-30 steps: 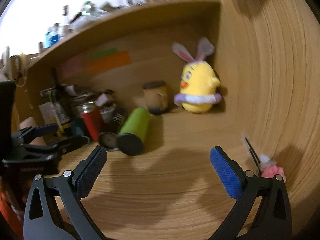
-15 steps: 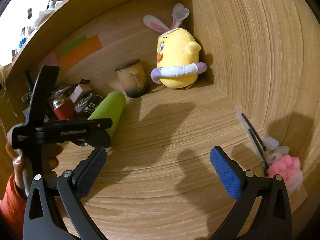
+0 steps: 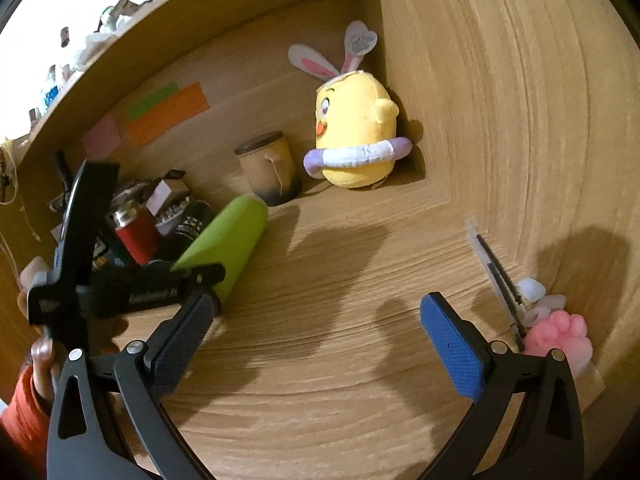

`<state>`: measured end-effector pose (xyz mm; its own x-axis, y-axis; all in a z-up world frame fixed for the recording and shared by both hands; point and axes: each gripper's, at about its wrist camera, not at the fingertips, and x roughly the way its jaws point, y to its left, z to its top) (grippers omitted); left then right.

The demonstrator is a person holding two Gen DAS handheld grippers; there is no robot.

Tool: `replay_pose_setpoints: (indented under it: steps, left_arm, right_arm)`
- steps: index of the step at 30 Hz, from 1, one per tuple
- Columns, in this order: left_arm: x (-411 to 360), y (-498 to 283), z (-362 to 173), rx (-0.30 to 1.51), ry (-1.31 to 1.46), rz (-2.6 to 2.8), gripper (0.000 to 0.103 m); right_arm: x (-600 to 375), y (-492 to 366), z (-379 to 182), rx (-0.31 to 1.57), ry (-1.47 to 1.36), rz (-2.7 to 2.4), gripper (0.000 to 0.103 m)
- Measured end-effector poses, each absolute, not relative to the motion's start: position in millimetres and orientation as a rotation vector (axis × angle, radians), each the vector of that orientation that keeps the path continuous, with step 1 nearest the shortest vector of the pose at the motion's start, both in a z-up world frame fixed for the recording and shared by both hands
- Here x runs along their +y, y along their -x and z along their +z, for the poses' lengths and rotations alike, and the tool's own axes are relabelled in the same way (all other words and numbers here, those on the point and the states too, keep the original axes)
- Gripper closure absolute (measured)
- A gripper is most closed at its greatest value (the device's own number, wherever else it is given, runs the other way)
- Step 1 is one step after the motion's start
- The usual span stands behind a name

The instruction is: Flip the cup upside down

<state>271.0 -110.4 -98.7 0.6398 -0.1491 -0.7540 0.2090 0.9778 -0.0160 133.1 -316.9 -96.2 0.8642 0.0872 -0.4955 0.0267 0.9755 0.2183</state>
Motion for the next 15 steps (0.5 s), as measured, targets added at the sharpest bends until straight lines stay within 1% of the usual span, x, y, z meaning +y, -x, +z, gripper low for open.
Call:
replay_pose_setpoints:
  steps: [15]
  left_arm:
    - [-70, -151, -98, 0.807, -0.046, -0.270, 0.040]
  right_arm:
    - [-260, -85, -89, 0.533, -0.156, 0.076, 0.000]
